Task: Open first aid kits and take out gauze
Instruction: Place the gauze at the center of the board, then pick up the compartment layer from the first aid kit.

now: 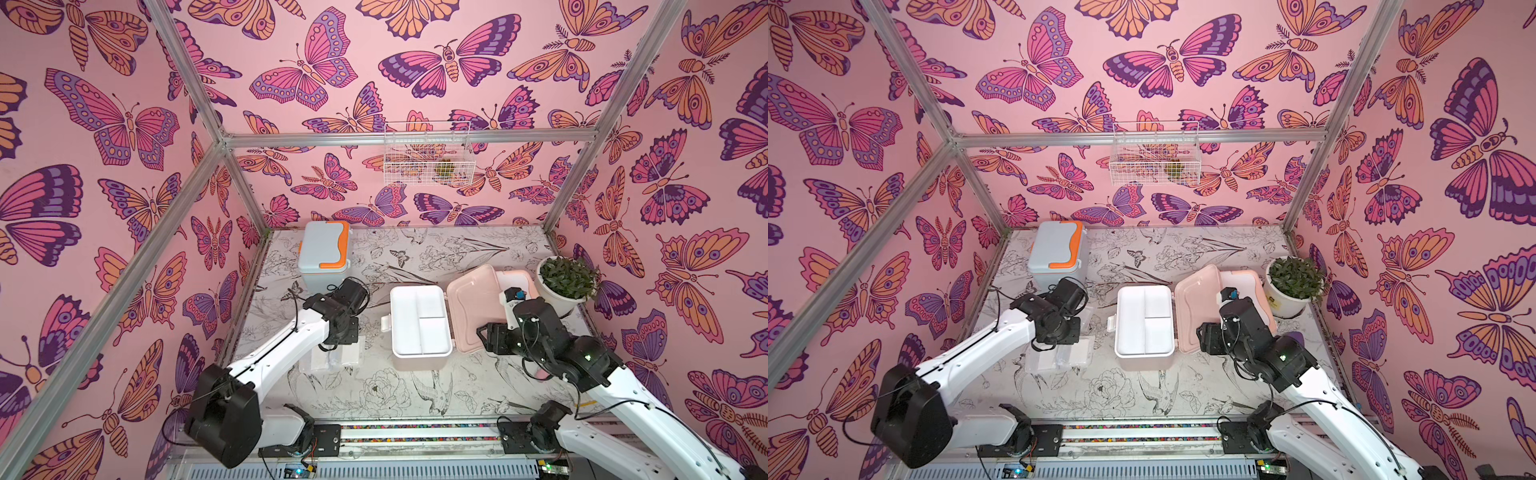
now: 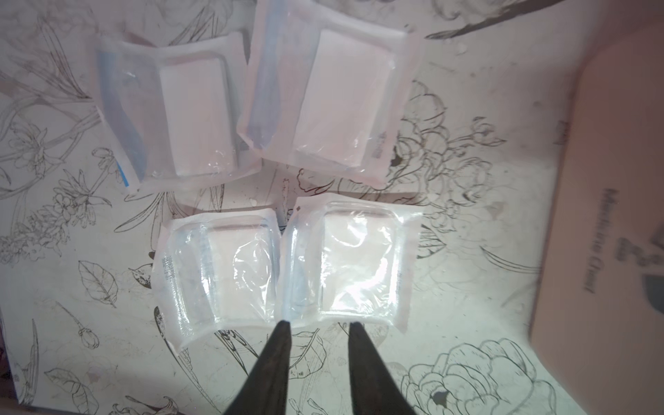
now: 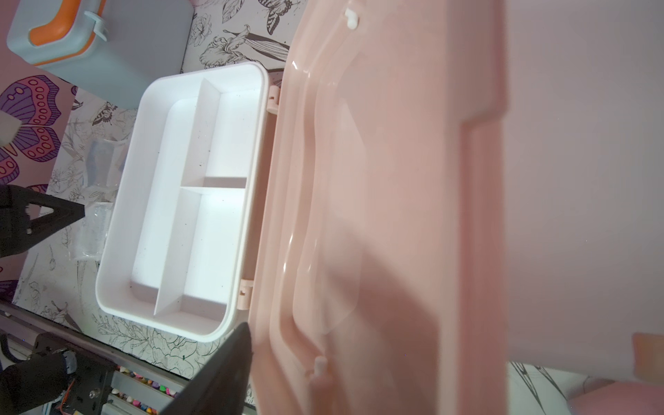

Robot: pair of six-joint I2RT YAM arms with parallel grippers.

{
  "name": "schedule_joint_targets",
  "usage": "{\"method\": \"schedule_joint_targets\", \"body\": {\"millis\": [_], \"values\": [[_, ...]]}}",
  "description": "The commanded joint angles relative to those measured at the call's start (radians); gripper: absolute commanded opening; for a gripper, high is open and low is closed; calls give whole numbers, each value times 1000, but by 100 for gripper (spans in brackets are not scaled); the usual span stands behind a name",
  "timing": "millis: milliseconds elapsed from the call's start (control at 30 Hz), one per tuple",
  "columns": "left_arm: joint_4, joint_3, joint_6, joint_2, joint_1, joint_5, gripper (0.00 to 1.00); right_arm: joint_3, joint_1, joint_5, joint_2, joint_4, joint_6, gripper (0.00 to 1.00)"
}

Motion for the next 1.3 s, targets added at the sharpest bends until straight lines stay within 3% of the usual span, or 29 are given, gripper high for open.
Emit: {"method": "schedule_joint_targets", "body": {"millis": [0,200,467,567,633,900,1267], "values": [[15,21,-1,-129,-9,80,44,49,-3,28,-22,-50,0,73],[113,-15,-18,-345,-10,194,68,85,-3,80,-49,-99,-9,80],[379,-114,-95,-508,-36,468,86,210,-3,118,-45,-179,-45,87],[450,-140,-128,-541,-52,522,93,269,-3,127,-53,-216,-65,89],[512,-173,-148,-572,-59,525,100,296,-3,127,-61,-226,-69,90],[559,-233,-150,-640,-63,467,100,302,14,10,10,-159,-73,89],[591,-381,-238,-616,-63,320,100,337,230,83,302,-39,-31,76]]}}
